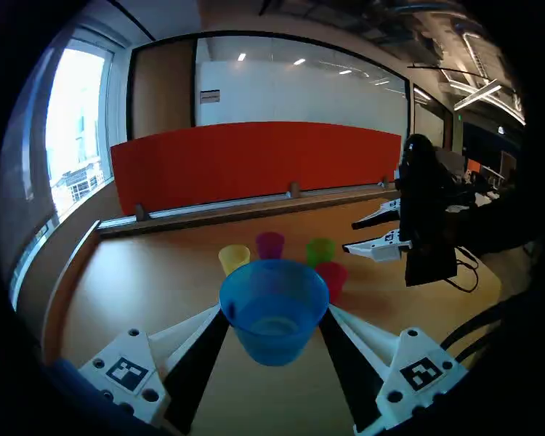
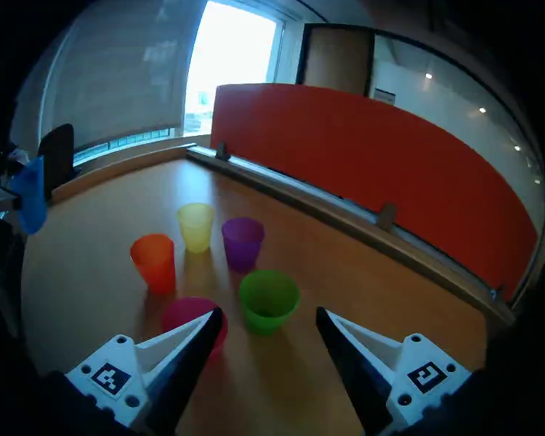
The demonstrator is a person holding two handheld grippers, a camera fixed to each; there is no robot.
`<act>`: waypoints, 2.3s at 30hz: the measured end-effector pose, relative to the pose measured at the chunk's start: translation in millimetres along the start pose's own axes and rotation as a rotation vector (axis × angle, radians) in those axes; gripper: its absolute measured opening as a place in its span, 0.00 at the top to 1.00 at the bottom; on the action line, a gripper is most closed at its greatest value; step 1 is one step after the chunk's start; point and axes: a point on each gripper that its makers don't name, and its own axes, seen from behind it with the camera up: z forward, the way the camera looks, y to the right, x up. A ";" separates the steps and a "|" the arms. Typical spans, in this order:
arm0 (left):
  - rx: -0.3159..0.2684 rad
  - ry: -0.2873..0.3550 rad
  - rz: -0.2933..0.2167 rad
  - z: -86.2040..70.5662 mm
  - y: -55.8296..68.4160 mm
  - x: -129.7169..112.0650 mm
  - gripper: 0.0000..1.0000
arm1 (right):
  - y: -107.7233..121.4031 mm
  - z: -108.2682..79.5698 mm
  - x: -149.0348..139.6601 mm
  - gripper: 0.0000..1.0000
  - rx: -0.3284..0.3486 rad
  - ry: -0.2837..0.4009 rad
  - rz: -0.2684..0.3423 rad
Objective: Pour water
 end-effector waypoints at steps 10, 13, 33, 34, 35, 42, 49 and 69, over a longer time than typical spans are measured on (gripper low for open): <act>0.016 -0.013 -0.010 0.4 -5.9 -5.6 0.16 | 1.9 24.6 -8.7 0.00 0.058 -0.077 0.031; 0.019 -0.016 -0.014 0.8 -7.4 -6.7 0.16 | 5.0 29.9 -11.8 0.00 0.059 -0.094 0.033; 0.040 -0.034 -0.038 6.6 -14.7 -15.7 0.16 | 1.9 59.5 -29.7 0.01 0.121 -0.185 0.046; 0.041 -0.034 -0.038 6.9 -15.1 -15.6 0.16 | 2.0 61.1 -29.8 0.01 0.122 -0.186 0.047; 0.042 -0.034 -0.038 7.3 -15.5 -15.6 0.16 | 2.1 62.5 -30.0 0.00 0.123 -0.188 0.048; 0.043 -0.038 -0.041 9.4 -16.9 -16.6 0.16 | 2.4 70.8 -33.6 0.01 0.138 -0.206 0.053; 0.042 -0.044 -0.043 12.3 -17.0 -18.5 0.16 | 2.7 78.1 -37.6 0.01 0.142 -0.216 0.044; 0.040 -0.056 -0.041 18.6 -17.5 -21.9 0.16 | 2.6 97.8 -42.0 0.01 0.148 -0.215 0.035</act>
